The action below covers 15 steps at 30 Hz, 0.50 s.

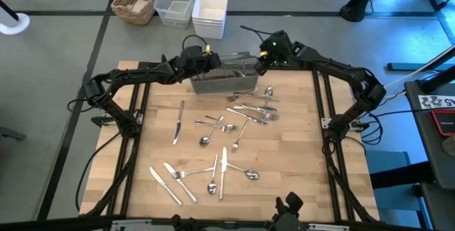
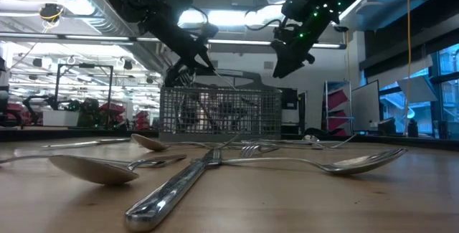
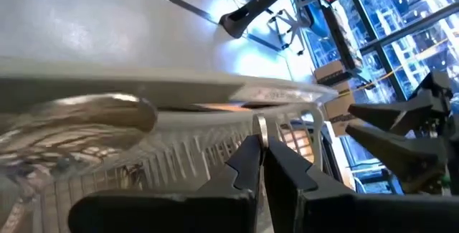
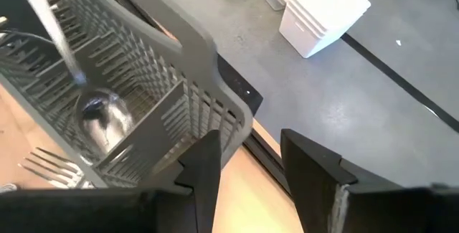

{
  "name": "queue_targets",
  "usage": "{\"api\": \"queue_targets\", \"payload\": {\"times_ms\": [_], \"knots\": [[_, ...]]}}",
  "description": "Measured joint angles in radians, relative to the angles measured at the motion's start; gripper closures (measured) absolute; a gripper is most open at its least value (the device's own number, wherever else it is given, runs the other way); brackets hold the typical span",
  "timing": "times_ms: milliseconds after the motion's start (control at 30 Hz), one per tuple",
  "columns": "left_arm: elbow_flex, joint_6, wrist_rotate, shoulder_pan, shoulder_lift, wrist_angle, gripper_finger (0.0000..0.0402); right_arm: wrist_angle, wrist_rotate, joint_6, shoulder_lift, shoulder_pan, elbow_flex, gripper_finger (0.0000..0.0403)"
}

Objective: Sort silverware
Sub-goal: Put the silver spoon into the silverware rack

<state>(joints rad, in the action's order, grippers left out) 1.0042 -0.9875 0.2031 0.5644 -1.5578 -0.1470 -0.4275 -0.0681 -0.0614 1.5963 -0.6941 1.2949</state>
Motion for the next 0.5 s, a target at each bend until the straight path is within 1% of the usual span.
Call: {"api": "queue_targets", "payload": {"times_ms": [167, 300, 400, 500], "knots": [[0.000, 0.005, 0.000, 0.000, 0.025, -0.014, 0.0399, -0.004, 0.000, 0.000, -0.004, 0.000, 0.000, 0.0256], [0.000, 0.021, -0.004, 0.000, 0.073, -0.018, 0.0399, -0.003, 0.009, 0.000, -0.046, 0.000, 0.000, 0.0256], [0.000, 0.049, -0.005, 0.000, 0.113, -0.014, 0.0399, -0.003, 0.052, 0.002, -0.095, 0.000, 0.000, 0.0256], [0.000, 0.063, -0.005, 0.000, 0.162, -0.017, 0.0399, -0.001, 0.118, 0.029, -0.155, 0.000, 0.000, 0.0256]]}}
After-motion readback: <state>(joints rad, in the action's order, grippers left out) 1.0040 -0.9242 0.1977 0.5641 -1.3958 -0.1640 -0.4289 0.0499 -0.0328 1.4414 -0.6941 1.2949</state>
